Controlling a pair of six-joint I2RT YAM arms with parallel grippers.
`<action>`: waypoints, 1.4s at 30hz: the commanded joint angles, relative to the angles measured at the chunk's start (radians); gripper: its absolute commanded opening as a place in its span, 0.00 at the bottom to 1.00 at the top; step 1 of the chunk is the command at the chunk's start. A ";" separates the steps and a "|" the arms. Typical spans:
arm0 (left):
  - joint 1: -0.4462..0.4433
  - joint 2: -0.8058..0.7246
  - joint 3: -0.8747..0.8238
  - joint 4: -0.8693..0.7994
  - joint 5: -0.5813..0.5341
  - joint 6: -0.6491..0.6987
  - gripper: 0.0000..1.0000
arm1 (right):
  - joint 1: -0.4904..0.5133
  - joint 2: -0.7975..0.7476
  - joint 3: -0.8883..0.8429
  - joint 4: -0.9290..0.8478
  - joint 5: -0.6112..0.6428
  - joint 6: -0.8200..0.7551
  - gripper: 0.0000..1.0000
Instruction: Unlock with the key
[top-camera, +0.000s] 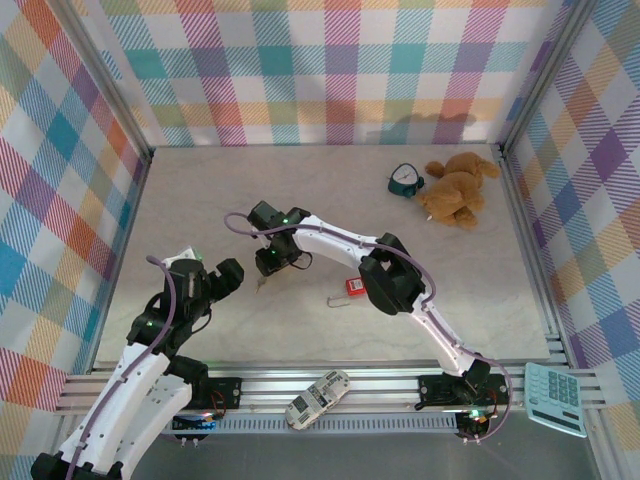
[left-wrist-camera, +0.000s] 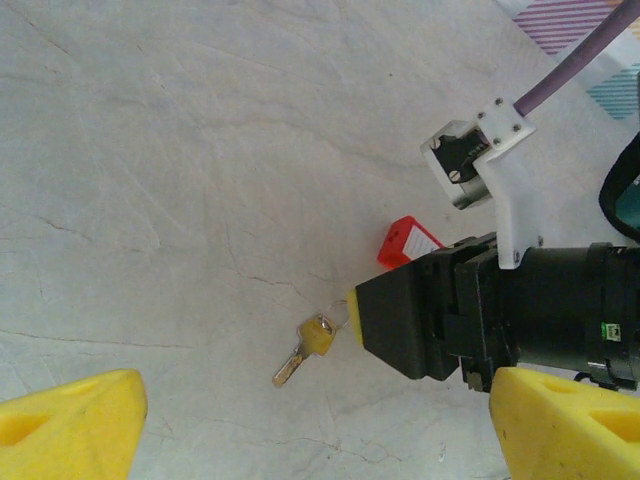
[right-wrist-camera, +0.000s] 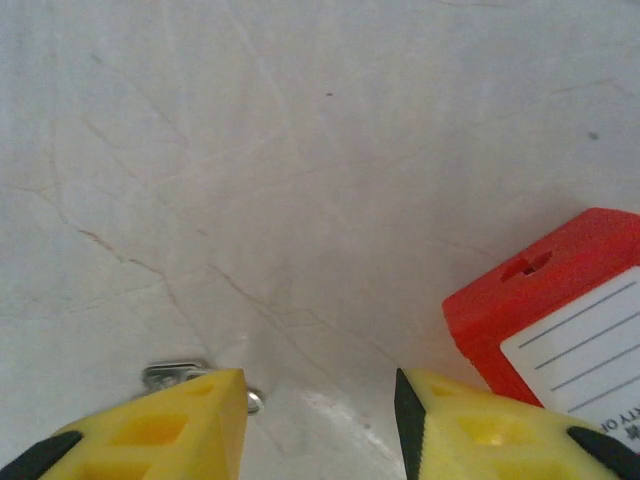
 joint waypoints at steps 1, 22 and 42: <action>0.010 -0.002 0.013 -0.008 0.006 0.028 0.88 | -0.011 -0.049 -0.012 -0.065 0.053 -0.010 0.45; 0.010 -0.058 0.015 -0.015 -0.007 0.028 0.89 | 0.037 -0.071 -0.027 0.021 -0.076 -0.042 0.53; 0.010 -0.085 0.017 -0.037 -0.013 0.027 0.89 | 0.010 0.087 0.101 -0.059 -0.149 -0.040 0.49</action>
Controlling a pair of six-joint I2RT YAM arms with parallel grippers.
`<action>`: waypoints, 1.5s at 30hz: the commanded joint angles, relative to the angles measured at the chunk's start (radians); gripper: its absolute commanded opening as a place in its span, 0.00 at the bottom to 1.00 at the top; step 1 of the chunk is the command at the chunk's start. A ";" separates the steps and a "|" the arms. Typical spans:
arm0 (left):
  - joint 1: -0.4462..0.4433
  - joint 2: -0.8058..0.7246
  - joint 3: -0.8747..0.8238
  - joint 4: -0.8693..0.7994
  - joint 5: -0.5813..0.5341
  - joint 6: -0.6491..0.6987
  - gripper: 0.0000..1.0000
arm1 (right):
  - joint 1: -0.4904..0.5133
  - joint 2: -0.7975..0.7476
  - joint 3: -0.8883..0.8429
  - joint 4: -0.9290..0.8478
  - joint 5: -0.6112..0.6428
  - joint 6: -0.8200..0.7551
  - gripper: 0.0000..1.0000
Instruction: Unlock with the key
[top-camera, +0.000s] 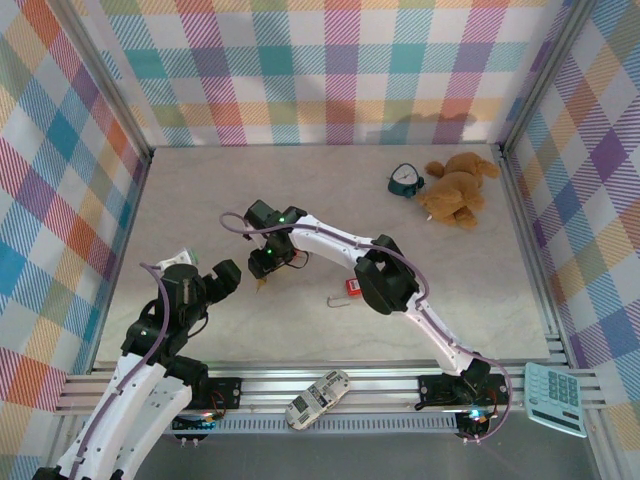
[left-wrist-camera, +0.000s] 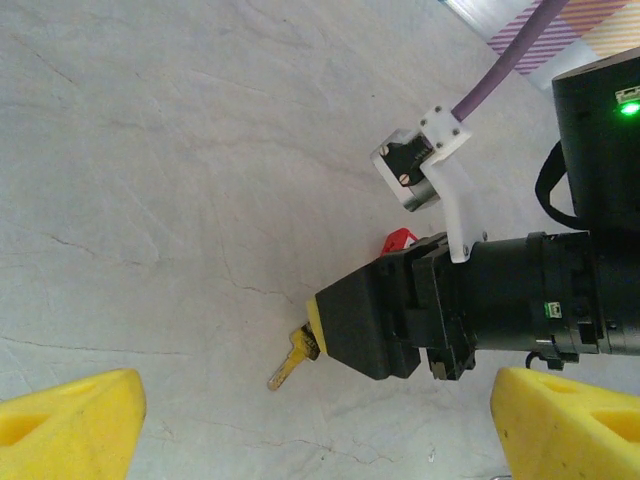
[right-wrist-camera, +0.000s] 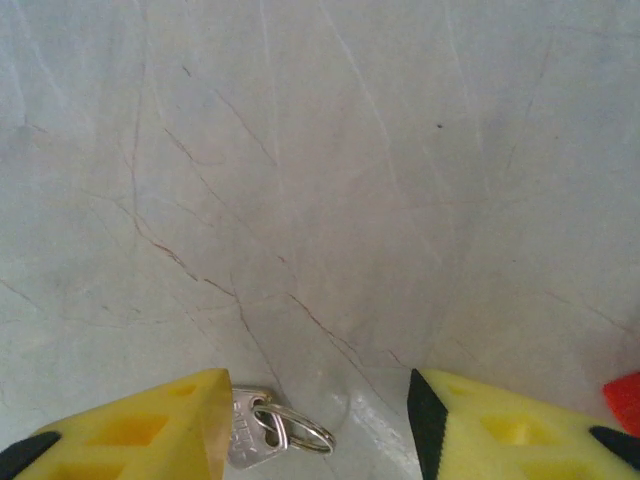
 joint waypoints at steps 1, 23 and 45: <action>0.010 -0.012 0.017 -0.010 -0.004 0.018 0.89 | -0.001 0.008 -0.018 -0.022 -0.026 -0.005 0.46; 0.010 0.021 0.001 0.029 0.020 0.003 0.89 | 0.002 -0.123 -0.220 0.079 -0.097 0.009 0.29; 0.010 0.014 -0.024 0.042 0.027 0.001 0.89 | 0.001 -0.304 -0.428 0.334 -0.051 0.095 0.03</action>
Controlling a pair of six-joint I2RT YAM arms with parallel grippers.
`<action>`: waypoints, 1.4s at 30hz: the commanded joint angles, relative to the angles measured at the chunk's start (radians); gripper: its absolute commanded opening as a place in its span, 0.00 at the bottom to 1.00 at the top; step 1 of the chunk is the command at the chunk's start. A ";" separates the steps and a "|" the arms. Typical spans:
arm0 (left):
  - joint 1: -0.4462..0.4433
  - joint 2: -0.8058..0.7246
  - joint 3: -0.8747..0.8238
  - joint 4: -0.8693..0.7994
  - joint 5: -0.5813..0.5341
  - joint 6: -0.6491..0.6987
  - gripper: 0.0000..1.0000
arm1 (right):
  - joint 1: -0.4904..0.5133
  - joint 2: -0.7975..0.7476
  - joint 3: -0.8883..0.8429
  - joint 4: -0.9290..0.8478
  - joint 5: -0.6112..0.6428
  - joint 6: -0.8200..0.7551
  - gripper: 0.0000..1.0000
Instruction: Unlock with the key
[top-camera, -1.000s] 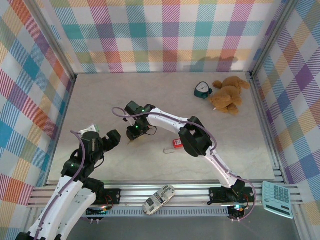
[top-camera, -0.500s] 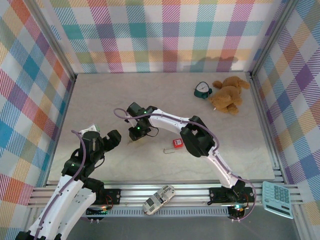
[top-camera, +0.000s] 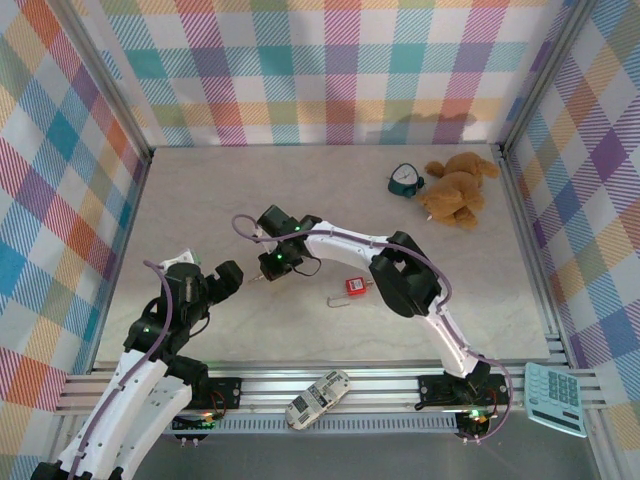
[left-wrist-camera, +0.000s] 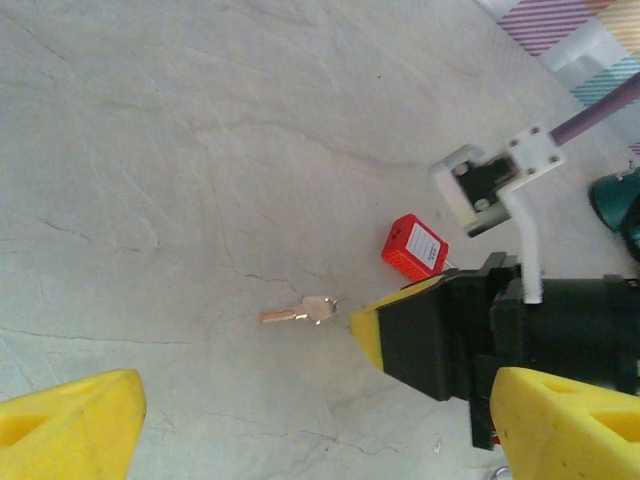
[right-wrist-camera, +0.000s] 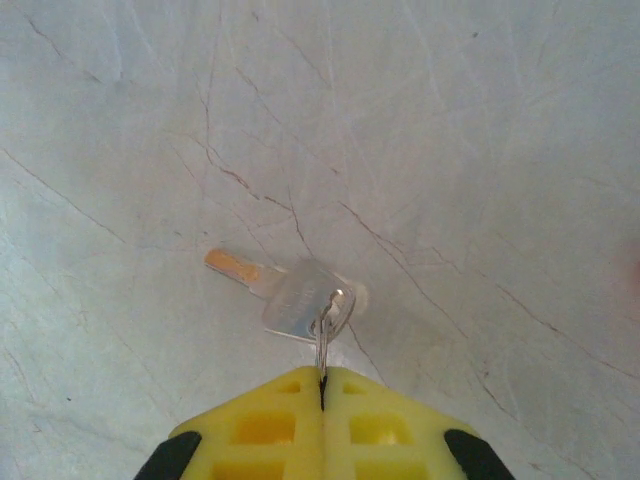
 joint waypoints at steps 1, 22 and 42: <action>0.010 -0.013 -0.015 0.038 0.008 0.002 0.89 | 0.004 -0.086 -0.045 0.058 0.031 0.024 0.02; -0.206 0.130 -0.177 0.592 0.074 0.102 0.66 | -0.083 -0.546 -0.348 -0.062 0.199 -0.024 0.02; -0.615 0.791 -0.165 1.587 0.015 0.966 0.86 | -0.143 -0.899 -0.550 -0.111 0.169 0.074 0.03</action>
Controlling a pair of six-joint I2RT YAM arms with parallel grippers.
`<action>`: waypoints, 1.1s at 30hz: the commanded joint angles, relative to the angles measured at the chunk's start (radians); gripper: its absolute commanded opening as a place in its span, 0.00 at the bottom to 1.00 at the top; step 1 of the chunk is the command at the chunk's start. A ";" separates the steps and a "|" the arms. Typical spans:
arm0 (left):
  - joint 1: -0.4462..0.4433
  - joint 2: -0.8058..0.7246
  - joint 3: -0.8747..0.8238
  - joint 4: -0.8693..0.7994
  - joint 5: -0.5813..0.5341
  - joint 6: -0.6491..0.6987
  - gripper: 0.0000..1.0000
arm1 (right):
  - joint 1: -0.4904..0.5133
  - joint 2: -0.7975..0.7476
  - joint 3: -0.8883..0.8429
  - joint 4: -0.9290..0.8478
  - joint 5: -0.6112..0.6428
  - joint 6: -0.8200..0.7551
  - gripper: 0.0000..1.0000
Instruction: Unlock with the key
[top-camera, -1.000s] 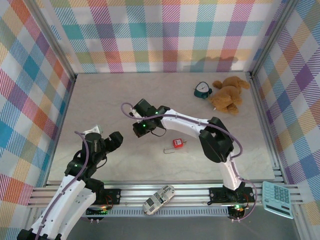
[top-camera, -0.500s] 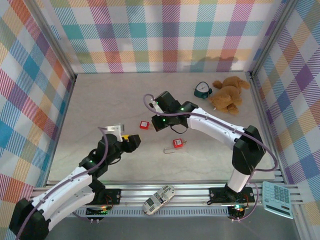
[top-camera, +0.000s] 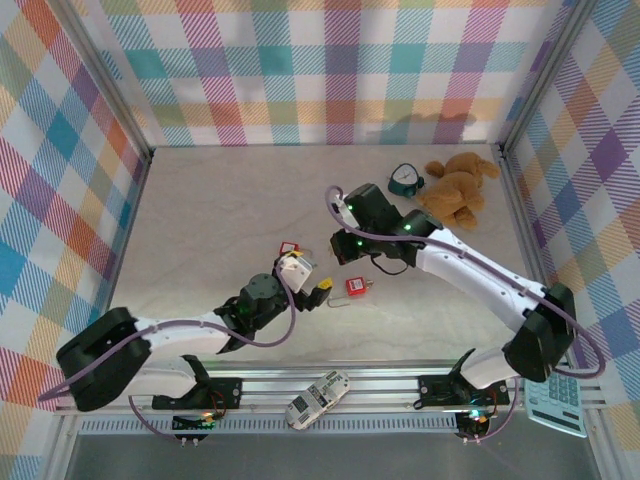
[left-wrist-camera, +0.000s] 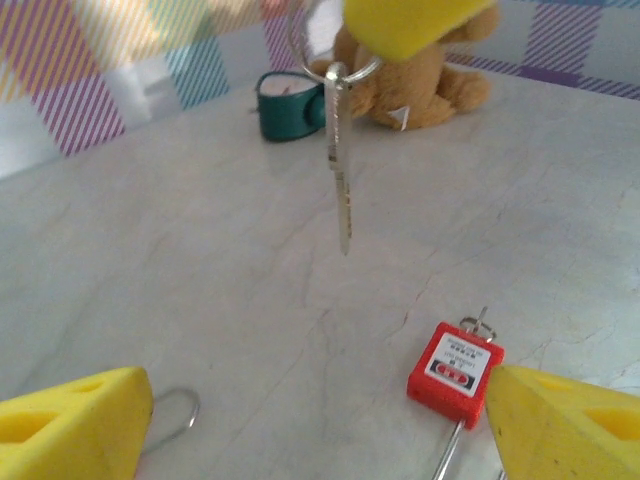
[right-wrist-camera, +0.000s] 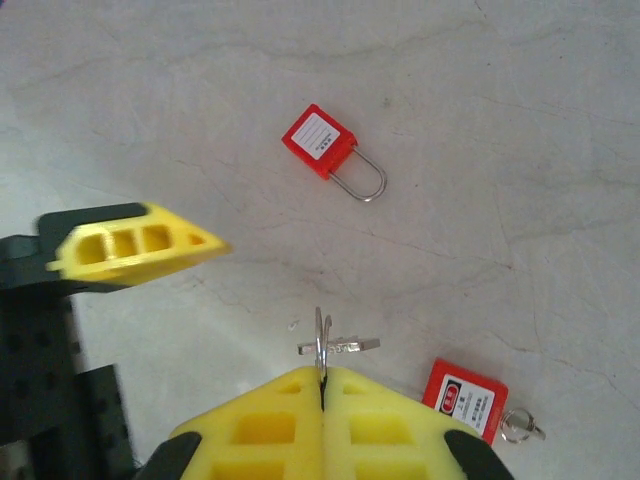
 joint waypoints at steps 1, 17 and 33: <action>-0.009 0.072 0.007 0.269 0.118 0.135 0.85 | 0.004 -0.059 -0.028 -0.009 -0.045 0.050 0.03; -0.009 0.291 0.069 0.523 0.149 0.047 0.57 | 0.004 -0.193 -0.131 0.057 -0.103 0.186 0.03; -0.009 0.272 0.066 0.509 0.175 0.031 0.15 | 0.004 -0.207 -0.169 0.119 -0.089 0.224 0.03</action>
